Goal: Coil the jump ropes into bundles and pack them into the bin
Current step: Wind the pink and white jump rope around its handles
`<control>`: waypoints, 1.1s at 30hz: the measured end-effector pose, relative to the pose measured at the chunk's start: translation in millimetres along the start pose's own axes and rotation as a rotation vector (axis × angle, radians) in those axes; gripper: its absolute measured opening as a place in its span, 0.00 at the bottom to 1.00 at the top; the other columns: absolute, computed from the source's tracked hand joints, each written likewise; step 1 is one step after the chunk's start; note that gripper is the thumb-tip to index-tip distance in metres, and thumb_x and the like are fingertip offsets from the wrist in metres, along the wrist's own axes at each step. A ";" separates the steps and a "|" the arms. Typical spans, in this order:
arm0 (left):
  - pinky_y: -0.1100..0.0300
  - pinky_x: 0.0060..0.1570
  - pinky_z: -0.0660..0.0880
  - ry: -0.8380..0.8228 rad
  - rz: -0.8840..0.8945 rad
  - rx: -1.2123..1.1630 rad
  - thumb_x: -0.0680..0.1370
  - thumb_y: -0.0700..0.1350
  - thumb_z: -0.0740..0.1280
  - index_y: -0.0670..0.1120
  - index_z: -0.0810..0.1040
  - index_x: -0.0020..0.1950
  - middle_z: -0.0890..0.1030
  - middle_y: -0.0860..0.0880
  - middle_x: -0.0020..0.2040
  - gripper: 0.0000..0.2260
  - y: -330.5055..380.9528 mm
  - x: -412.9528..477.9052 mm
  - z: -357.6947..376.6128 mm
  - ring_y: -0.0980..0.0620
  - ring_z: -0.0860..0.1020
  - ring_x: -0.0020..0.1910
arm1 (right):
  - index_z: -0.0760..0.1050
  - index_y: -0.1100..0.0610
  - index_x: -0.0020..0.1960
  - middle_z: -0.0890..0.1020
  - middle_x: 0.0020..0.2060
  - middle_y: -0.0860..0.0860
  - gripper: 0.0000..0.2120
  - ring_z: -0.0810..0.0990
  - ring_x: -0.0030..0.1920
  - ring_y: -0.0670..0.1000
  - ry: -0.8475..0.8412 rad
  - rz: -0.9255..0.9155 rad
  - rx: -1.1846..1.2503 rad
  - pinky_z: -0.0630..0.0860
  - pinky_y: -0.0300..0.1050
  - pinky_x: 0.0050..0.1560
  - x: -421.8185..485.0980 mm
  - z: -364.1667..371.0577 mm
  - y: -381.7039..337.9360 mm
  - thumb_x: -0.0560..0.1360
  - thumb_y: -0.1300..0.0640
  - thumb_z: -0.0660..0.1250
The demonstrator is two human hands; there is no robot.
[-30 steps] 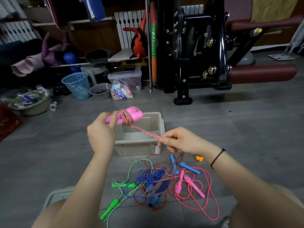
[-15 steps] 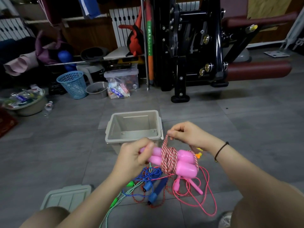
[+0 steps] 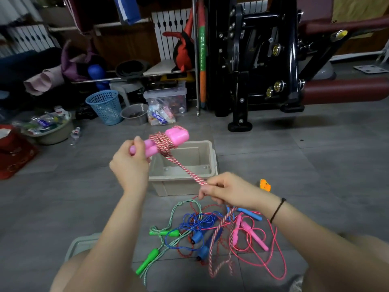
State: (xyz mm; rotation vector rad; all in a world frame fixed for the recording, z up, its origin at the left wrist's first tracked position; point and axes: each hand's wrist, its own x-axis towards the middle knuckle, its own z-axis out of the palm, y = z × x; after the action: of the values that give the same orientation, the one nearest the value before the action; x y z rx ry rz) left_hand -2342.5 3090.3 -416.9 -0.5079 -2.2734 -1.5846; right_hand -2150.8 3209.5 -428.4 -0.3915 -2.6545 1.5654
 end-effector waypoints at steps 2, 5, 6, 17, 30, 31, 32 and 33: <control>0.56 0.31 0.68 -0.112 0.258 0.242 0.77 0.51 0.64 0.43 0.77 0.37 0.79 0.38 0.31 0.14 0.7 -3.6 9.5 0.38 0.76 0.31 | 0.80 0.49 0.42 0.73 0.24 0.46 0.11 0.69 0.24 0.43 -0.038 -0.037 -0.060 0.67 0.34 0.29 -3.5 6.8 -10.5 0.79 0.52 0.62; 0.64 0.20 0.65 -0.435 0.745 0.484 0.69 0.56 0.61 0.45 0.73 0.32 0.75 0.46 0.23 0.15 -9.9 -31.3 31.2 0.44 0.75 0.21 | 0.82 0.55 0.42 0.74 0.21 0.41 0.10 0.72 0.25 0.39 0.042 -0.105 -0.131 0.65 0.29 0.31 -8.2 -10.1 -23.3 0.78 0.56 0.64; 0.65 0.19 0.65 -0.545 0.848 0.492 0.68 0.57 0.60 0.46 0.72 0.32 0.74 0.47 0.23 0.15 -14.6 -43.0 36.7 0.46 0.75 0.20 | 0.81 0.53 0.39 0.74 0.21 0.40 0.11 0.72 0.25 0.38 0.104 -0.112 -0.157 0.65 0.28 0.31 -7.4 -21.6 -21.4 0.77 0.57 0.65; 0.72 0.30 0.67 -0.833 0.589 0.016 0.76 0.58 0.56 0.52 0.73 0.42 0.78 0.64 0.31 0.12 -10.0 -63.7 23.1 0.66 0.73 0.28 | 0.79 0.46 0.32 0.80 0.30 0.51 0.12 0.70 0.31 0.45 0.327 0.080 -0.238 0.68 0.43 0.37 -3.5 -92.7 41.8 0.74 0.49 0.68; 0.69 0.21 0.57 -0.401 -0.578 -0.749 0.81 0.50 0.57 0.49 0.69 0.34 0.69 0.50 0.23 0.16 32.9 -55.4 -11.7 0.58 0.63 0.19 | 0.80 0.51 0.35 0.70 0.24 0.45 0.14 0.66 0.24 0.41 0.225 0.034 0.100 0.64 0.39 0.30 11.6 -33.1 21.2 0.78 0.55 0.64; 0.70 0.19 0.55 -0.274 -0.628 -0.740 0.81 0.50 0.56 0.49 0.68 0.35 0.68 0.53 0.21 0.15 27.0 -41.0 -10.3 0.59 0.62 0.18 | 0.79 0.50 0.36 0.70 0.25 0.46 0.15 0.65 0.25 0.43 0.215 0.041 0.103 0.63 0.38 0.29 15.6 -27.4 19.0 0.80 0.55 0.61; 0.70 0.18 0.53 -0.154 -0.685 -0.717 0.81 0.50 0.56 0.49 0.68 0.35 0.67 0.55 0.19 0.14 18.0 -26.4 -8.2 0.59 0.61 0.16 | 0.78 0.50 0.38 0.70 0.25 0.46 0.14 0.65 0.25 0.44 0.183 0.045 0.102 0.63 0.38 0.29 18.5 -21.2 14.9 0.80 0.55 0.59; 0.70 0.18 0.53 -0.058 -0.748 -0.689 0.80 0.49 0.57 0.49 0.68 0.35 0.67 0.55 0.18 0.14 11.9 -14.1 -6.1 0.59 0.60 0.15 | 0.78 0.49 0.39 0.70 0.25 0.46 0.14 0.65 0.26 0.44 0.145 0.040 0.088 0.63 0.38 0.28 21.7 -14.3 12.9 0.80 0.55 0.59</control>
State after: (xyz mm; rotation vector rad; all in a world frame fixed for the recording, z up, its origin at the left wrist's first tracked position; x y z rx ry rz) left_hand -2324.2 3086.8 -411.5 0.2104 -2.0043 -2.7628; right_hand -2167.0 3232.7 -434.6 -0.5353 -2.4755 1.5923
